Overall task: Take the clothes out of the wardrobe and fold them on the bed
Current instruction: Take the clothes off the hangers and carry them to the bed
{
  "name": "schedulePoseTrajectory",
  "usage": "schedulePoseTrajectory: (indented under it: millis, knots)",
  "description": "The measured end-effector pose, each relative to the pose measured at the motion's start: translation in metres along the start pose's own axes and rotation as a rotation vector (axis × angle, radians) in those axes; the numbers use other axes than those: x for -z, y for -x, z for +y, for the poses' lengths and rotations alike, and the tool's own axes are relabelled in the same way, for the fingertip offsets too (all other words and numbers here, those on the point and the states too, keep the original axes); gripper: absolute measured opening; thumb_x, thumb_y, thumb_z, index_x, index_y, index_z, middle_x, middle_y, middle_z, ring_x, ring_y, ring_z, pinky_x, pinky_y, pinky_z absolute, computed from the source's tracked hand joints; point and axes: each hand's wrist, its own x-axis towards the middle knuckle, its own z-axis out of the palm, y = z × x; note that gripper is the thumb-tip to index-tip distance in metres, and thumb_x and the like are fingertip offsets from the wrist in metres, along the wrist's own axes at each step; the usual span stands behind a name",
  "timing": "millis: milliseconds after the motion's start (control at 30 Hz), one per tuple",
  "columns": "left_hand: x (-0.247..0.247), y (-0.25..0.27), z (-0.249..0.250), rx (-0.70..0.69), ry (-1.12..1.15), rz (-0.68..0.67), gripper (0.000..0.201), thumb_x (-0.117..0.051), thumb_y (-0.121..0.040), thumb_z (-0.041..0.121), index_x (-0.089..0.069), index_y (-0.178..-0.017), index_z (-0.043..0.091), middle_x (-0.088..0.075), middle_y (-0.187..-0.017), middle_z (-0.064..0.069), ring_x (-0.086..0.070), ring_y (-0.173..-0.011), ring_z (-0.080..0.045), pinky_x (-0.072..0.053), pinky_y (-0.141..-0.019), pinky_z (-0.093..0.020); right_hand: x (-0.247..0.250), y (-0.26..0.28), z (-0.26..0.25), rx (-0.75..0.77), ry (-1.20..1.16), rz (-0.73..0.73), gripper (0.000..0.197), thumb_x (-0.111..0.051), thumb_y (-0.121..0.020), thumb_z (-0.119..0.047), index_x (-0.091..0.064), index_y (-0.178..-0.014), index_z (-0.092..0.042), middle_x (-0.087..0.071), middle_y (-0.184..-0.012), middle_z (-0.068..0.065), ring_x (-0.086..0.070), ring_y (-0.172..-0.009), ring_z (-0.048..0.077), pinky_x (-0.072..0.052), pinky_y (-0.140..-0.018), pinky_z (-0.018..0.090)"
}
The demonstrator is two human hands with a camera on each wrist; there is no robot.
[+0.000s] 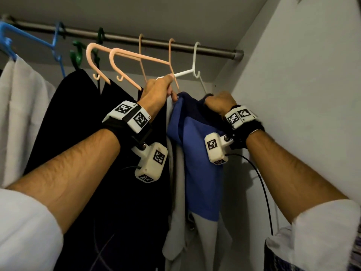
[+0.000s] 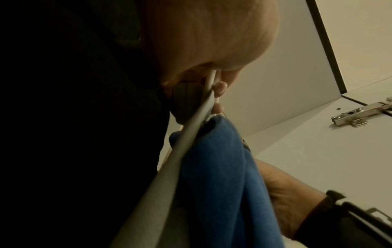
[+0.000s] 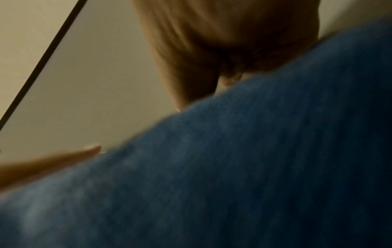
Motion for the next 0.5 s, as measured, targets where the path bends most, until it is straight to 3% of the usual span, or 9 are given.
schedulePoseTrajectory:
  millis: [67,167,233,300,333,400,433,500]
  knots:
    - [-0.001,-0.001,0.0,-0.013,-0.015,0.0,0.057,-0.053,-0.098,0.035,-0.048,-0.043,0.021,-0.049,-0.041,0.002,-0.061,-0.065,-0.027,-0.051,-0.099,-0.051,0.001,0.001,0.0,0.028,0.017,0.092,0.021,-0.063,-0.084,-0.018,-0.073,-0.096,-0.005,-0.072,-0.098,0.012,-0.069,-0.094,0.032,-0.049,-0.073,0.031]
    - [-0.001,0.0,0.001,-0.017,-0.024,-0.002,0.053,-0.052,-0.101,0.032,-0.048,-0.05,0.017,-0.047,-0.041,0.003,-0.061,-0.061,-0.024,-0.052,-0.098,-0.05,0.009,-0.003,-0.004,-0.014,-0.24,0.141,0.017,-0.055,-0.083,-0.002,-0.065,-0.071,-0.006,-0.065,-0.075,0.01,-0.066,-0.084,0.028,-0.047,-0.065,0.035]
    - [0.001,0.0,0.001,-0.013,-0.024,-0.007,0.051,-0.051,-0.102,0.032,-0.047,-0.053,0.016,-0.048,-0.041,0.004,-0.061,-0.061,-0.024,-0.052,-0.098,-0.05,0.013,0.0,-0.009,-0.039,-0.322,0.027,0.015,-0.053,-0.079,0.0,-0.062,-0.069,-0.007,-0.06,-0.072,0.008,-0.06,-0.081,0.027,-0.047,-0.066,0.036]
    - [0.003,0.0,0.001,-0.019,-0.045,-0.011,0.051,-0.051,-0.101,0.033,-0.048,-0.053,0.016,-0.05,-0.041,0.005,-0.061,-0.064,-0.026,-0.051,-0.1,-0.05,0.009,0.007,-0.011,-0.058,-0.351,-0.165,0.007,-0.059,-0.065,-0.011,-0.063,-0.069,-0.013,-0.062,-0.078,0.009,-0.06,-0.086,0.027,-0.052,-0.077,0.041]
    - [0.002,0.001,0.001,-0.021,-0.053,-0.008,0.052,-0.051,-0.101,0.033,-0.048,-0.053,0.016,-0.049,-0.041,0.005,-0.061,-0.065,-0.026,-0.051,-0.099,-0.049,0.005,0.011,-0.01,-0.08,-0.383,-0.237,0.006,-0.061,-0.06,-0.016,-0.063,-0.066,-0.015,-0.063,-0.076,0.008,-0.06,-0.084,0.027,-0.052,-0.076,0.039]
    - [0.001,0.001,0.001,-0.016,-0.06,0.005,0.052,-0.051,-0.101,0.033,-0.047,-0.053,0.015,-0.049,-0.04,0.005,-0.061,-0.065,-0.026,-0.052,-0.098,-0.047,-0.001,0.022,-0.011,-0.114,-0.452,-0.369,0.009,-0.063,-0.073,-0.02,-0.063,-0.066,-0.015,-0.064,-0.068,0.007,-0.062,-0.071,0.022,-0.05,-0.067,0.028]
    - [0.001,0.0,0.001,-0.015,-0.053,0.007,0.053,-0.051,-0.101,0.033,-0.047,-0.052,0.015,-0.048,-0.04,0.004,-0.06,-0.064,-0.026,-0.052,-0.097,-0.047,-0.004,0.024,-0.01,-0.107,-0.452,-0.408,0.012,-0.063,-0.081,-0.023,-0.065,-0.072,-0.014,-0.066,-0.069,0.007,-0.063,-0.067,0.019,-0.051,-0.064,0.027]
    - [0.002,-0.001,0.0,-0.015,-0.042,0.011,0.053,-0.052,-0.101,0.033,-0.046,-0.051,0.016,-0.048,-0.039,0.004,-0.059,-0.064,-0.026,-0.052,-0.097,-0.048,-0.007,0.025,-0.009,-0.094,-0.409,-0.443,0.018,-0.068,-0.083,-0.031,-0.07,-0.088,-0.014,-0.071,-0.078,0.008,-0.067,-0.073,0.019,-0.054,-0.069,0.031]
